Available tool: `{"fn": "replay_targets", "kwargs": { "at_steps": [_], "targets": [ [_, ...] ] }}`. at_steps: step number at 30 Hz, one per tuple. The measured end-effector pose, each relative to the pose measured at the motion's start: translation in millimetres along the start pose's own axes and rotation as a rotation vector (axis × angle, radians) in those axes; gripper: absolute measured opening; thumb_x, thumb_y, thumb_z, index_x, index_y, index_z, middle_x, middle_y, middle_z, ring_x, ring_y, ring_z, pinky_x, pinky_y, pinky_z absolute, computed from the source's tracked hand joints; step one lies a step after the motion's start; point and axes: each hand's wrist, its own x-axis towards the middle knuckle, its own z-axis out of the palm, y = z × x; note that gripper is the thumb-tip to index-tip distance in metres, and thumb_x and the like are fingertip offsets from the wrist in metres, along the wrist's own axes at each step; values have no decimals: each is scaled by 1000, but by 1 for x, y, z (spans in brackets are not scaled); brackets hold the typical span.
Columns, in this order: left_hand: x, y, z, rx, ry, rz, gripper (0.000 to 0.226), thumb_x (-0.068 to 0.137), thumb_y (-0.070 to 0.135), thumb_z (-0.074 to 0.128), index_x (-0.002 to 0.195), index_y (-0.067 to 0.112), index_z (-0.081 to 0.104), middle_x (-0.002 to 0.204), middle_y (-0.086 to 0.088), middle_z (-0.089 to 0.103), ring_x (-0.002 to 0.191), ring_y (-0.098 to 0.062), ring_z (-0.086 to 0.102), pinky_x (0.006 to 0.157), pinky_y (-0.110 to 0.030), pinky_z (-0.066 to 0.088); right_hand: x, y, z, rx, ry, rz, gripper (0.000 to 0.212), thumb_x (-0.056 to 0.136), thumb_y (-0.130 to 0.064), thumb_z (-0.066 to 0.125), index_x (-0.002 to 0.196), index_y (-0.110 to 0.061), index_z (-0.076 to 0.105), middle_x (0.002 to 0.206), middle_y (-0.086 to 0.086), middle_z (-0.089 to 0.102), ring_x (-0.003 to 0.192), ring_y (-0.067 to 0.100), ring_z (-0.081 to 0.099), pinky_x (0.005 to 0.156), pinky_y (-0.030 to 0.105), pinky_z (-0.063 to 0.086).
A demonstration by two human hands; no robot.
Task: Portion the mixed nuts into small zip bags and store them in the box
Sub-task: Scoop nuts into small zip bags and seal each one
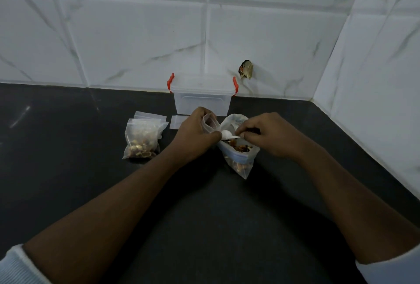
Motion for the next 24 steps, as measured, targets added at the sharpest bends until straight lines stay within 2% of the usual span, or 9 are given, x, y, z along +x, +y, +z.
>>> {"fn": "replay_targets", "kwargs": {
  "at_steps": [3,5,7,10,12,14,17,22,24],
  "targets": [
    [-1,3,0,-62,37,-22,43,82,14,77,119,22,55,112,8,61,104,-9,61,83,-25,53,2,2,0,-78,-49,17,28,95,-14,62,114,-26,78,100,-4,76,80,5,66,68,20,48],
    [-2,5,1,-118,84,-39,41,82,11,77,117,21,56,109,8,61,100,-7,61,79,-23,53,0,4,-3,-66,39,43,27,94,-14,61,111,-24,79,87,-8,72,71,3,63,63,18,44],
    [-2,6,4,-160,107,-53,41,82,9,76,116,20,56,109,7,62,100,-8,61,75,-20,49,-2,3,-1,-16,106,42,25,95,-15,61,109,-24,79,79,-18,66,68,-2,61,58,9,37],
    [0,3,5,-180,90,-52,42,83,8,76,116,21,55,111,6,61,103,-9,61,77,-20,50,1,-4,5,-72,9,-9,26,99,-15,59,115,-24,78,90,-17,67,68,-9,55,61,5,36],
    [1,3,6,-167,87,-44,41,84,9,75,116,22,54,109,9,59,101,-8,60,78,-20,51,4,-2,2,-129,-27,0,27,98,-12,59,115,-21,78,93,-10,71,69,-6,55,62,9,35],
    [2,2,6,-160,90,-26,40,83,9,75,114,23,54,107,11,59,99,-6,59,77,-20,51,3,6,-5,-138,44,38,25,96,-12,59,110,-19,79,81,-10,67,71,2,60,61,18,37],
    [3,2,6,-148,76,-2,42,83,11,76,114,26,52,107,12,58,99,-5,59,76,-18,51,0,11,-11,-112,79,88,23,99,-15,58,109,-22,77,76,-22,58,67,-1,56,60,18,36],
    [5,1,5,-157,65,6,42,83,11,76,116,25,52,107,13,57,100,-4,59,82,-22,54,-5,8,-14,80,83,123,20,99,-18,60,100,-30,76,68,-16,64,55,2,51,53,16,36],
    [6,2,5,-158,65,9,42,83,12,77,115,25,52,106,14,57,100,-4,58,82,-22,54,-4,6,-11,161,91,152,19,100,-17,61,101,-28,77,72,-19,69,58,0,56,58,16,40]
  ]
}}
